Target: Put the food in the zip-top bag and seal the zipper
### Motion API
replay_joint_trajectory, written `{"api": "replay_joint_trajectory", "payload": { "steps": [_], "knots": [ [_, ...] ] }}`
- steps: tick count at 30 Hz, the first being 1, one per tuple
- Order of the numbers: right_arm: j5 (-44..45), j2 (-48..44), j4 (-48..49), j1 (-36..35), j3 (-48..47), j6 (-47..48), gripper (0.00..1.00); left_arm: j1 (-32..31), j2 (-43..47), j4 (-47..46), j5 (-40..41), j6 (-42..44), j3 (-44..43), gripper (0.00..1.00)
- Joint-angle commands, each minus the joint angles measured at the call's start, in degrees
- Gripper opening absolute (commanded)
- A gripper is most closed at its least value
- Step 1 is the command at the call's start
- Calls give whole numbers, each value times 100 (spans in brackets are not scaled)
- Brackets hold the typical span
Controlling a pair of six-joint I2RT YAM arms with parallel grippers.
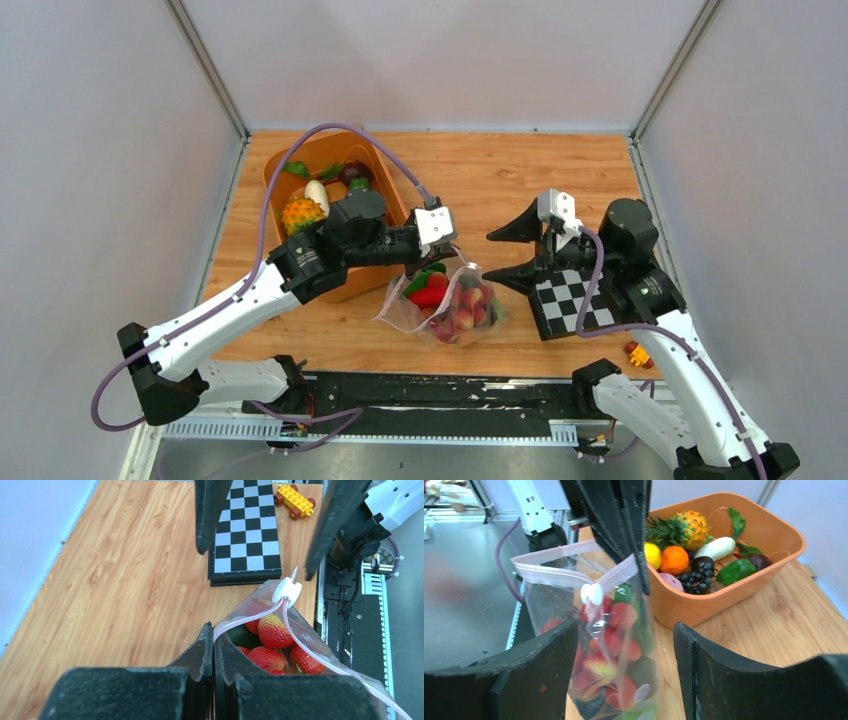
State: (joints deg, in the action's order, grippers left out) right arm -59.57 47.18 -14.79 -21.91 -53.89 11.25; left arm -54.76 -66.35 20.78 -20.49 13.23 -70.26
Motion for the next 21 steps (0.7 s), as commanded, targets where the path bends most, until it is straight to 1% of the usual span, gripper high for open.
{"api": "replay_joint_trajectory", "payload": {
  "steps": [1,5,8,10,16,18,21],
  "knots": [
    [-501,-169,-131,21,-105,-395,71,-17,103,-489,-17,53,-233,0],
    [-429,-200,26,11,143,-411,73,-12,65,-533,-46,23,-210,0],
    [-493,-96,50,-10,129,-432,69,-17,60,-522,-33,-10,-207,0],
    [-322,-12,80,-87,137,-447,66,-17,87,-555,3,-41,-180,0],
    [335,158,381,-422,239,-565,62,-16,130,-644,98,-142,-111,0],
    [447,149,448,-555,255,-560,62,-17,108,-652,215,-205,-115,0],
    [724,34,493,-756,313,-490,66,-7,60,-636,391,-286,-128,0]
  ]
}}
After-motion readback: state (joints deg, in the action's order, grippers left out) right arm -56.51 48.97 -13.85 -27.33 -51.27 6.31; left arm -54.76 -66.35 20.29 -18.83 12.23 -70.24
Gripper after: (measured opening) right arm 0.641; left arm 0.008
